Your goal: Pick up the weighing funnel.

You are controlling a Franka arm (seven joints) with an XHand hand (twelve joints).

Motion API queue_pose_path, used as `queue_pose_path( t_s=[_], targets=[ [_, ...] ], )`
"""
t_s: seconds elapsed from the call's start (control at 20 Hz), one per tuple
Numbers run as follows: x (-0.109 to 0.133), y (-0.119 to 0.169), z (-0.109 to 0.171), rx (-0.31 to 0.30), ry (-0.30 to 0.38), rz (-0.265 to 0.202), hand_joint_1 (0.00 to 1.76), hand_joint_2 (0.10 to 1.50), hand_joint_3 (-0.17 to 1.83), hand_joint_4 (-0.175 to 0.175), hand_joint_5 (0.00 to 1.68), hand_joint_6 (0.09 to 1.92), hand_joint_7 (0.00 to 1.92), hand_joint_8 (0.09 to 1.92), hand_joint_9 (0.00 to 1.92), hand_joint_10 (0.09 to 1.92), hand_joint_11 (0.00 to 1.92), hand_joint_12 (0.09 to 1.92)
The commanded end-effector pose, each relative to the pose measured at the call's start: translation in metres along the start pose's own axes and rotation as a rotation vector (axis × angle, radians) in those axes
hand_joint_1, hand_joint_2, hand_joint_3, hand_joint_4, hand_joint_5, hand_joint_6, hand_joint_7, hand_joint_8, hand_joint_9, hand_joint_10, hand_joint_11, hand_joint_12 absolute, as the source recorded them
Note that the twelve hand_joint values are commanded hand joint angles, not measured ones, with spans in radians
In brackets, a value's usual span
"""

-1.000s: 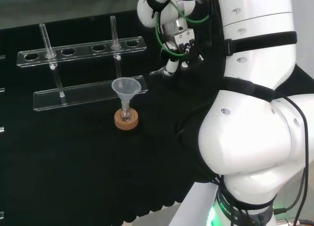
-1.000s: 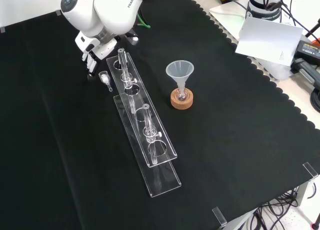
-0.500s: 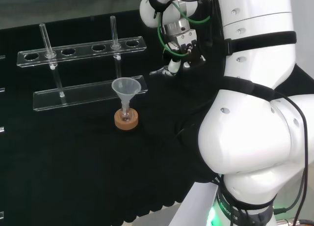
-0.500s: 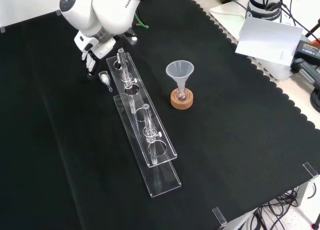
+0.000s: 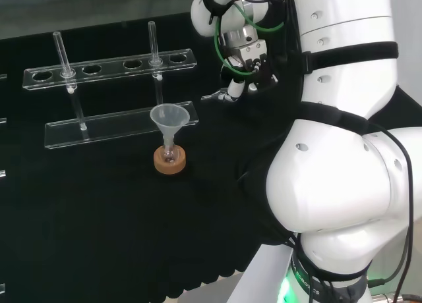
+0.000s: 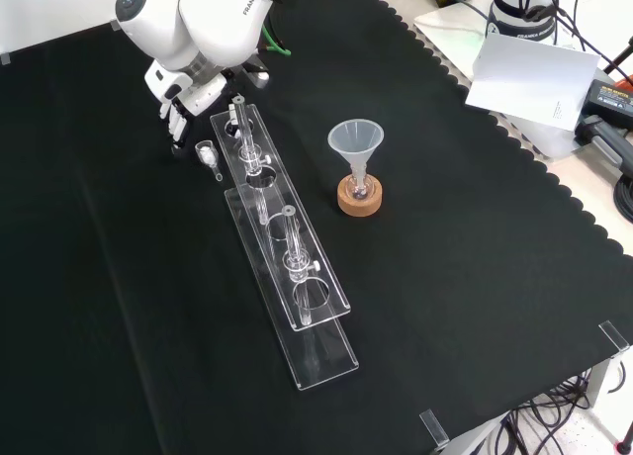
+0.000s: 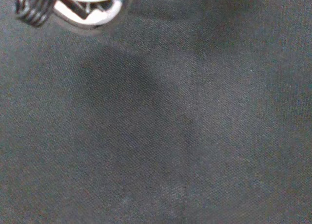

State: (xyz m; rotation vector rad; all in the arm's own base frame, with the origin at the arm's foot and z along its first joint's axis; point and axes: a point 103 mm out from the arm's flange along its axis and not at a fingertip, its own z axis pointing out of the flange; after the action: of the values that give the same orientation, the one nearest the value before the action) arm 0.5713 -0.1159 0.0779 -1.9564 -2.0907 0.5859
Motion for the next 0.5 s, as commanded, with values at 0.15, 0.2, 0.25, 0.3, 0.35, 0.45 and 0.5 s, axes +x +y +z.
queue_pose_path(
  t_s=[0.15,0.2,0.25,0.3,0.35,0.45,0.5],
  targets=[
    [0.004,0.002,-0.001,0.004,-0.006,-0.004,0.89,0.6,0.58,0.039,0.77,0.6,0.54,0.64,0.77,0.48,0.45,1.29],
    [0.007,0.003,-0.002,0.005,-0.011,-0.004,0.89,0.6,0.58,0.039,0.77,0.6,0.54,0.64,0.77,0.48,0.45,1.29],
    [0.01,0.004,-0.002,0.006,-0.014,-0.005,0.88,0.61,0.58,0.04,0.78,0.6,0.54,0.64,0.77,0.48,0.45,1.29],
    [0.011,0.005,-0.002,0.006,-0.014,-0.006,0.88,0.61,0.58,0.041,0.78,0.61,0.54,0.64,0.77,0.48,0.46,1.29],
    [0.012,0.006,-0.002,0.006,-0.015,-0.007,0.88,0.61,0.58,0.042,0.78,0.61,0.54,0.64,0.77,0.48,0.46,1.29],
    [0.014,0.007,-0.002,0.007,-0.018,-0.008,0.88,0.61,0.58,0.044,0.79,0.61,0.54,0.64,0.77,0.48,0.46,1.29],
    [0.015,0.007,-0.002,0.009,-0.02,-0.007,0.88,0.61,0.58,0.045,0.79,0.62,0.54,0.64,0.77,0.48,0.46,1.29]
  ],
)
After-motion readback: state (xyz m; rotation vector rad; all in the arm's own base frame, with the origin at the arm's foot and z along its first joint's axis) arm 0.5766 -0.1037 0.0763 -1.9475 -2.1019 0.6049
